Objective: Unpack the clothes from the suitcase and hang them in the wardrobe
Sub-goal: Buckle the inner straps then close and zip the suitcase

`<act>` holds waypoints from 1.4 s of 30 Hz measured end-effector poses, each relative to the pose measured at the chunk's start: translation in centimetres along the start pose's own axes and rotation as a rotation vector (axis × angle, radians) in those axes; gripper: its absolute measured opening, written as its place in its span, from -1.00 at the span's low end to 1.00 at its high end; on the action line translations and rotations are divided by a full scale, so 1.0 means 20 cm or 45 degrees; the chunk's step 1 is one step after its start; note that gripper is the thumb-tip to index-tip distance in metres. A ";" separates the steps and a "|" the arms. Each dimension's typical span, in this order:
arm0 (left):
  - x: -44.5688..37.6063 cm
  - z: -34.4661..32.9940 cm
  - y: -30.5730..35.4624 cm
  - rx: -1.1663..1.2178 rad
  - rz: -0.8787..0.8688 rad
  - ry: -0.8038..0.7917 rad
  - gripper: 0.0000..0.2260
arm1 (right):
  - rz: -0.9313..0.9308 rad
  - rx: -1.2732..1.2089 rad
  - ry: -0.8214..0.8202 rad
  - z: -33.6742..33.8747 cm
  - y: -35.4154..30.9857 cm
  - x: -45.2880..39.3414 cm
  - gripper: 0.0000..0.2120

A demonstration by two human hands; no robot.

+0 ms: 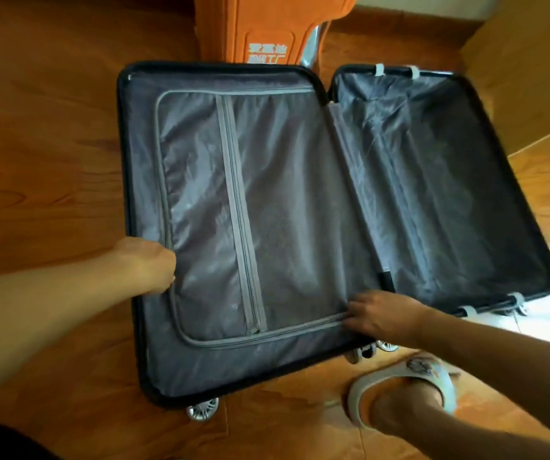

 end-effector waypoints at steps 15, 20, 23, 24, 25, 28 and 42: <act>0.03 1.17 1.15 0.568 -0.591 0.956 -0.80 | -1.538 -0.863 0.953 -0.02 1.02 1.12 -0.86; -0.23 1.38 1.47 0.261 -0.568 1.101 -0.66 | -2.348 -1.841 1.529 -0.94 0.86 1.63 -0.82; -0.37 1.29 1.51 -0.026 -0.484 1.014 -0.51 | -2.408 -2.276 1.290 -1.34 0.75 1.59 -0.62; -0.37 1.26 1.51 -0.084 -0.475 1.005 -0.49 | -2.337 -2.382 1.289 -1.40 0.76 1.55 -0.56; -0.37 1.24 1.52 -0.105 -0.475 0.941 -0.46 | -2.236 -2.443 1.326 -1.42 0.79 1.51 -0.48; -0.39 1.25 1.54 -0.044 -0.461 0.819 -0.28 | -1.877 -2.499 1.611 -1.34 0.93 1.37 -0.34; -0.34 1.27 1.56 -0.123 -0.436 0.568 -0.60 | -0.821 -3.114 1.598 -0.82 0.34 1.75 -0.70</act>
Point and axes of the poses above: each hand's wrist, its own x-axis away from the middle knuckle, its own z-axis out of the back of the hand, y = z × x, the point moved 7 cm from there along -x, towards the middle knuckle, and after that the axes turned 12 degrees about -x, right-handed, at the moved point
